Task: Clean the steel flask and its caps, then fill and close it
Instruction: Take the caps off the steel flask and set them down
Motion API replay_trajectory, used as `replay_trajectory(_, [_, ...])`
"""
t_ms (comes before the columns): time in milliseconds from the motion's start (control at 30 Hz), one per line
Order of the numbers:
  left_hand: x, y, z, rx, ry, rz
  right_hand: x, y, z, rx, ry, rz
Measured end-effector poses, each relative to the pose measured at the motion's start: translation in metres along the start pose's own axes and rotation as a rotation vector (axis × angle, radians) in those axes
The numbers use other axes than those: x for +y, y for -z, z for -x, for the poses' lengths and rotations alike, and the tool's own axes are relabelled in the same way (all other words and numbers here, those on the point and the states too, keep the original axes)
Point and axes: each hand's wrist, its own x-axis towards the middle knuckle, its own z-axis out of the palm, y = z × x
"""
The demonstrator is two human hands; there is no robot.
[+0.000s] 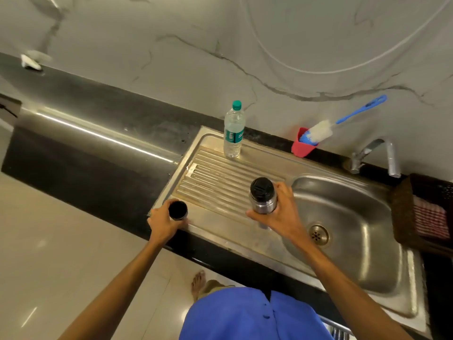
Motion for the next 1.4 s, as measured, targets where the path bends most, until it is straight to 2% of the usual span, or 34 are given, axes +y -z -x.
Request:
replay_trajectory(133, [-0.024,0.001,-0.019,-0.040,0.020,-0.070,-0.026,-0.023,-0.012,0.025,-0.027,0.009])
replay_trajectory(267, [-0.038,0.003,-0.034,-0.104,0.001,-0.094,-0.044,-0.042,-0.018,0.036,-0.132,-0.015])
replay_trajectory(367, [-0.034,0.007,-0.038,-0.163,-0.034,-0.142,-0.054,-0.050,-0.018,0.046,-0.190,-0.025])
replay_trajectory(467, [-0.004,0.018,-0.027,-0.151,-0.056,-0.071,-0.063,-0.055,-0.014,0.066,-0.243,-0.050])
replay_trajectory(567, [0.048,0.038,0.003,-0.295,-0.348,0.110,-0.074,-0.054,-0.007,0.113,-0.258,-0.092])
replay_trajectory(633, [0.088,0.048,0.031,-0.403,-0.543,0.075,-0.085,-0.053,-0.003,0.119,-0.244,-0.125])
replay_trajectory(700, [0.117,0.044,0.047,-0.349,-0.623,0.028,-0.096,-0.053,0.002,0.096,-0.226,-0.182])
replay_trajectory(833, [0.145,0.028,0.045,-0.149,-0.508,0.176,-0.105,-0.036,0.009,-0.035,-0.224,-0.402])
replay_trajectory(900, [0.153,0.022,0.044,-0.070,-0.526,0.154,-0.108,-0.015,0.012,-0.014,-0.193,-0.460])
replay_trajectory(1000, [0.163,0.012,0.052,0.116,-0.625,-0.015,-0.113,0.024,0.011,0.129,-0.226,-0.356])
replay_trajectory(1100, [0.175,-0.005,0.071,0.281,-0.720,-0.238,-0.115,0.056,0.014,0.056,-0.290,-0.085])
replay_trajectory(1167, [0.185,-0.017,0.088,0.298,-0.756,-0.266,-0.109,0.068,0.018,0.075,-0.290,0.224])
replay_trajectory(1233, [0.197,-0.032,0.105,0.256,-0.737,-0.255,-0.099,0.078,0.019,0.168,-0.327,0.415])
replay_trajectory(1333, [0.215,-0.050,0.121,0.155,-0.662,-0.210,-0.081,0.092,0.020,0.253,-0.350,0.398])
replay_trajectory(1400, [0.225,-0.056,0.125,0.118,-0.676,-0.211,-0.068,0.101,0.025,0.296,-0.272,0.363])
